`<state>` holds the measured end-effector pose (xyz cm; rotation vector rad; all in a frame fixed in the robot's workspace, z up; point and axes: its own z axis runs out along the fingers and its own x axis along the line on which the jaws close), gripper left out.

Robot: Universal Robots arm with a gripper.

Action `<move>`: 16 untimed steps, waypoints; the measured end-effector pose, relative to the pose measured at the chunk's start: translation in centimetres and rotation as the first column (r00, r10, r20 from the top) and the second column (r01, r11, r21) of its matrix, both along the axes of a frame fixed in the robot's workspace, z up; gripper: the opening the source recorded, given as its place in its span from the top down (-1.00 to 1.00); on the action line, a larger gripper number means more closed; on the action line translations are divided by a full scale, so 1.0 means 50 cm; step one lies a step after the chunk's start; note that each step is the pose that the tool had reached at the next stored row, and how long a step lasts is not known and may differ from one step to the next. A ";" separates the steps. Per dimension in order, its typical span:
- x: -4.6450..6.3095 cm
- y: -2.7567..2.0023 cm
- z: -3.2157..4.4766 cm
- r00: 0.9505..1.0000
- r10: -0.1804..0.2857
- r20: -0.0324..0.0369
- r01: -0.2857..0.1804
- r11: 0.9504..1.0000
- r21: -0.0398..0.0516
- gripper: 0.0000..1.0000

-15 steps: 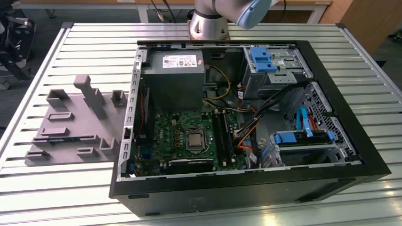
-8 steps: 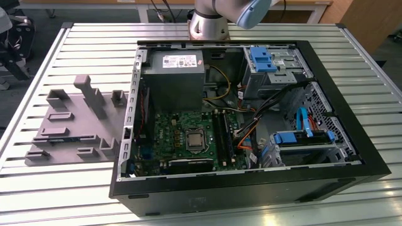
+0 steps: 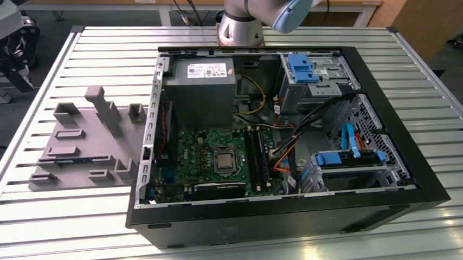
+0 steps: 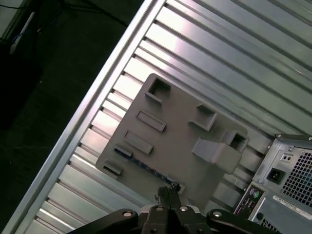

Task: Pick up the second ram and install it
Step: 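Pick up the second ram and move it above second insertion slot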

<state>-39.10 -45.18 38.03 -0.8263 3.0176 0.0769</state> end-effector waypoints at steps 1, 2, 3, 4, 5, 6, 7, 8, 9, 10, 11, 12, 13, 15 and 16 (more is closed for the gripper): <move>0.000 0.0000 0.000 1.000 0.020 0.000 -0.020 1.000 0.000 0.79; 0.000 0.0000 0.000 0.999 0.038 0.000 -0.038 0.999 0.000 0.79; 0.000 0.0000 0.000 0.998 0.056 0.000 -0.056 0.998 0.000 0.79; 0.000 0.0000 0.000 0.997 0.074 0.000 -0.074 0.997 0.000 0.79; 0.000 0.0000 -0.001 0.996 0.091 0.000 -0.091 0.996 0.000 0.79; 0.000 0.0000 -0.001 0.994 0.109 0.000 -0.109 0.994 0.000 0.79; 0.000 0.0000 -0.001 0.992 0.127 0.000 -0.127 0.992 0.000 0.79; 0.000 0.0000 -0.001 0.989 0.146 0.000 -0.146 0.989 0.000 0.79; 0.000 0.0000 -0.001 0.986 0.164 0.000 -0.164 0.986 0.000 0.79; 0.000 0.0000 -0.001 0.983 0.181 0.000 -0.181 0.983 0.000 0.79; 0.000 0.0000 -0.001 0.980 0.199 0.000 -0.199 0.980 0.000 0.79; 0.000 0.0000 -0.001 0.976 0.216 0.000 -0.216 0.976 0.000 0.79; -0.001 0.0000 -0.002 0.972 0.233 0.000 -0.233 0.972 0.000 0.79; -0.001 0.0000 -0.002 0.964 0.268 0.000 -0.268 0.964 0.000 0.79; -0.001 0.0000 -0.002 0.958 0.286 0.000 -0.286 0.958 0.000 0.79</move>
